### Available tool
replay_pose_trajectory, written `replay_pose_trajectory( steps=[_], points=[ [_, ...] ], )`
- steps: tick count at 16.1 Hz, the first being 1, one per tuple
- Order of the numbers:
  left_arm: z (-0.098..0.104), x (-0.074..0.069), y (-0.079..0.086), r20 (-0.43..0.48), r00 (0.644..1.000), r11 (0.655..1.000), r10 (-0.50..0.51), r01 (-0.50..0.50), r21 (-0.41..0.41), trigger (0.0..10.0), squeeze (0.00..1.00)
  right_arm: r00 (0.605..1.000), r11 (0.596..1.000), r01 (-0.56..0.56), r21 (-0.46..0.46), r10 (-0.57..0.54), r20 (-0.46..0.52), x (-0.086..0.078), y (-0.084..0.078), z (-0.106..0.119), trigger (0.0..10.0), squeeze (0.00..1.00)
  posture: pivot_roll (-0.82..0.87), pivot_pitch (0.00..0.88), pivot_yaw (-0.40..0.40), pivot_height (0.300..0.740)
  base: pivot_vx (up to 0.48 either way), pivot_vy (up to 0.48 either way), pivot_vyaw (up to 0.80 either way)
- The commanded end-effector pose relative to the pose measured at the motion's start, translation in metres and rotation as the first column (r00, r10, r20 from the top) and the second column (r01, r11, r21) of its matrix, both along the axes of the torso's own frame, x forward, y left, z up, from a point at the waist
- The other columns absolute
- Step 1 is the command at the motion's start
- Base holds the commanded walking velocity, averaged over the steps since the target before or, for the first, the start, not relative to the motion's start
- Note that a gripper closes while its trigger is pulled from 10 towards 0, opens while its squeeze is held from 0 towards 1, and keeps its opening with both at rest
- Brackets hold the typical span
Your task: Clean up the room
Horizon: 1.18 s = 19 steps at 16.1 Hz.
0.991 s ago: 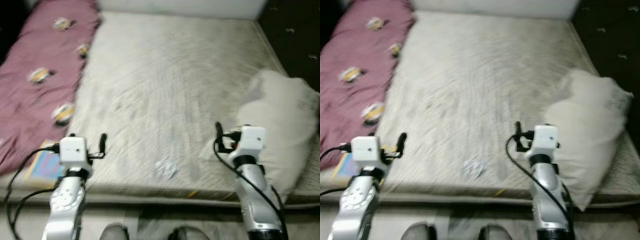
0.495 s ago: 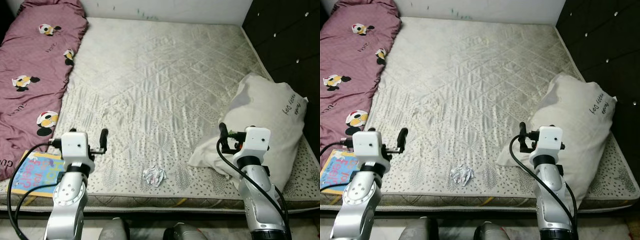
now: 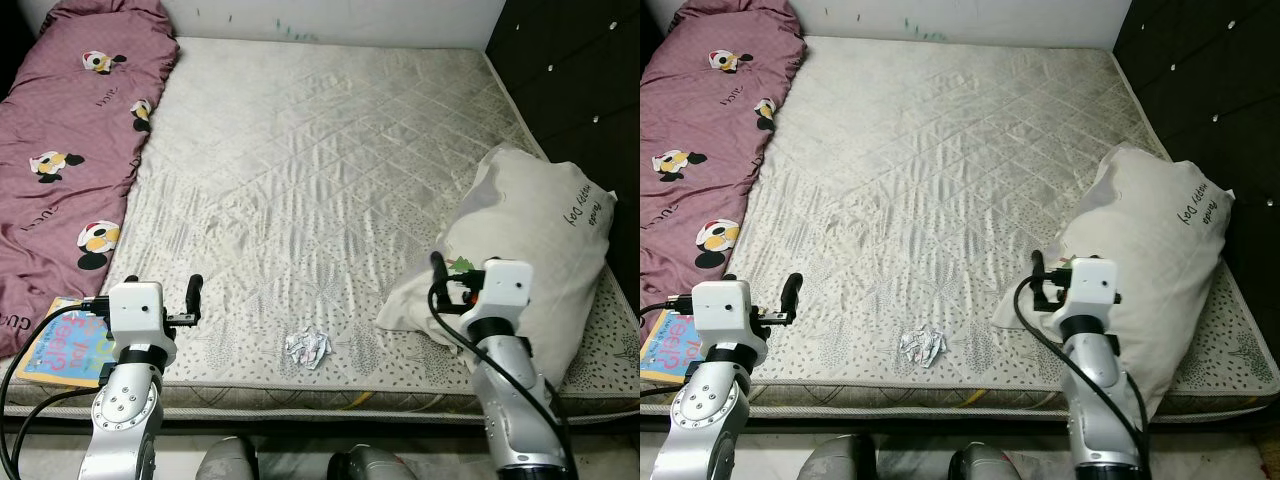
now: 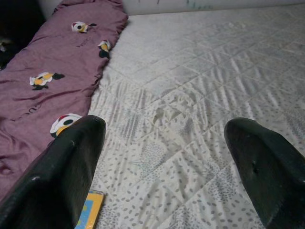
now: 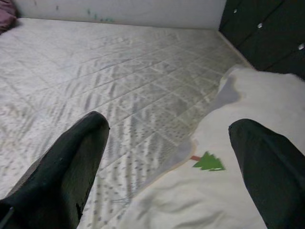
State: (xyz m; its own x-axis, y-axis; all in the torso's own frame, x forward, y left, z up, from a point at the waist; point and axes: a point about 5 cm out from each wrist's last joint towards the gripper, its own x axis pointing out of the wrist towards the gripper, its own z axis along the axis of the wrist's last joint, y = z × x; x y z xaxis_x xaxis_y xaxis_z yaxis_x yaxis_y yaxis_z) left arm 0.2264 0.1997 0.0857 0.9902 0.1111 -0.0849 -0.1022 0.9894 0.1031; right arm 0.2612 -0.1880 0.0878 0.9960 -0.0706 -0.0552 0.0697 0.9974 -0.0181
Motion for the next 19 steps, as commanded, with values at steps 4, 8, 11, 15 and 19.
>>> replay_pose_trajectory(
  steps=[4, 8, 11, 15, 19],
  points=[
    [0.003, 0.003, -0.002, 0.004, 1.000, 1.000, -0.004, 0.004, 0.006, 10.0, 0.00, 1.000, 1.000, -0.012, 0.020, 0.012, 0.006, -0.001, 0.002, 0.002, 10.0, 0.00, 0.02, 0.161, -0.036, 0.676, 0.000, 0.000, 0.00],
    [0.004, 0.007, -0.006, 0.011, 1.000, 1.000, -0.002, 0.002, -0.003, 10.0, 0.00, 0.999, 0.999, -0.033, 0.020, 0.032, 0.013, 0.003, 0.005, 0.004, 10.0, 0.00, 0.02, 0.161, -0.042, 0.631, 0.000, 0.000, 0.00],
    [0.003, 0.006, -0.006, 0.008, 1.000, 1.000, 0.006, -0.006, 0.000, 10.0, 0.00, 0.999, 0.999, -0.044, 0.019, 0.044, 0.014, 0.003, 0.005, 0.004, 10.0, 0.00, 0.02, 0.161, -0.045, 0.599, 0.000, 0.000, 0.00],
    [0.003, 0.008, -0.007, 0.008, 1.000, 1.000, 0.009, -0.009, 0.003, 10.0, 0.00, 0.999, 0.998, -0.053, 0.016, 0.053, 0.015, 0.004, 0.005, 0.004, 10.0, 0.00, 0.02, 0.154, -0.047, 0.599, 0.000, 0.000, 0.00],
    [0.002, 0.007, -0.007, 0.005, 1.000, 1.000, 0.009, -0.009, -0.020, 10.0, 0.00, 0.993, 0.993, -0.118, 0.025, 0.118, 0.011, 0.005, 0.012, 0.004, 10.0, 0.00, 0.02, 0.155, -0.052, 0.599, 0.000, 0.000, 0.00]
  ],
)
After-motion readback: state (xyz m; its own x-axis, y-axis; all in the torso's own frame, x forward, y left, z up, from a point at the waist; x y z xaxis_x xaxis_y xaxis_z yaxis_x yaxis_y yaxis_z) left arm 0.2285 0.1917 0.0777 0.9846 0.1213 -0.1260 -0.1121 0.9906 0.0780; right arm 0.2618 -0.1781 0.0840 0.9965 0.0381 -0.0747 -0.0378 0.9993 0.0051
